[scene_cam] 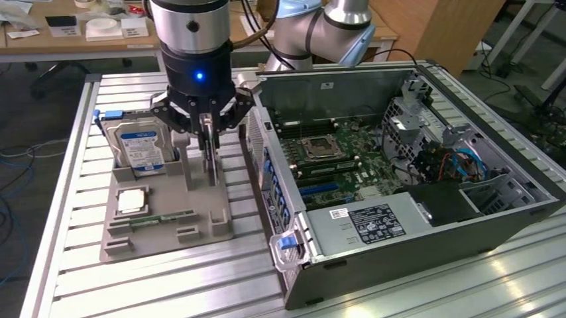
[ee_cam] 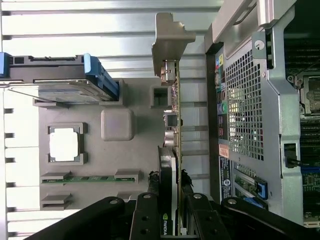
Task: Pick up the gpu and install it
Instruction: 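Pick up the gpu and move the gpu toward the slot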
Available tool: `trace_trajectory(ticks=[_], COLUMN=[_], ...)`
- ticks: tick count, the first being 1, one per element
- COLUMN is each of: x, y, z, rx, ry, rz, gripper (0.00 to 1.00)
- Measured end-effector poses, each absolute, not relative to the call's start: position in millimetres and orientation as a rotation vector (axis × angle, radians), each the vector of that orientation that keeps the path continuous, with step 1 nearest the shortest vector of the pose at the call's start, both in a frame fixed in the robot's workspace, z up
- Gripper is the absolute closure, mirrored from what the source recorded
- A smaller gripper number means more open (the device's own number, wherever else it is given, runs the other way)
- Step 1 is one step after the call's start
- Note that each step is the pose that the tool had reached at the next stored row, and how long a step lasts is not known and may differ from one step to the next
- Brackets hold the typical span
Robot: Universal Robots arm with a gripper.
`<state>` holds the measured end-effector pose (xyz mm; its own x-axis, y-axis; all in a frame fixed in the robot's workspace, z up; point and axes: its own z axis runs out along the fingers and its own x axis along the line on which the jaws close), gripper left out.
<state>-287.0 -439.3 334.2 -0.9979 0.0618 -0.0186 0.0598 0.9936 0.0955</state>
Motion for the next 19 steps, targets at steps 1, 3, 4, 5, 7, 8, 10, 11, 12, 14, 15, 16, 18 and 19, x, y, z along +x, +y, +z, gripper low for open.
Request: trace_trajectory(ticks=[1,3,4,5,7,8,10,11,12,14,15,16,18,19], x=[-287,-287,-287,-287,-287,-287,-287,-287,-287,-287,-287,-287,-287,-287], y=[-439,-439,-439,-439,-439,-439,-439,-439,-439,-439,-439,-439,-439,-439], z=[336,340,343,345,351,355,362,376,391,399,402,405,410,412], rx=[0.095,0.095,0.095,0.095,0.095,0.095,0.095,0.095,0.095,0.095,0.095,0.095,0.095,0.095], ry=[3.115,3.115,3.115,3.115,3.115,3.115,3.115,3.115,3.115,3.115,3.115,3.115,3.115,3.115], rz=[0.148,0.149,0.149,0.149,0.149,0.149,0.149,0.149,0.149,0.149,0.149,0.149,0.149,0.149], gripper=[0.73,0.73,0.73,0.73,0.73,0.73,0.73,0.73,0.73,0.73,0.73,0.73,0.73,0.73])
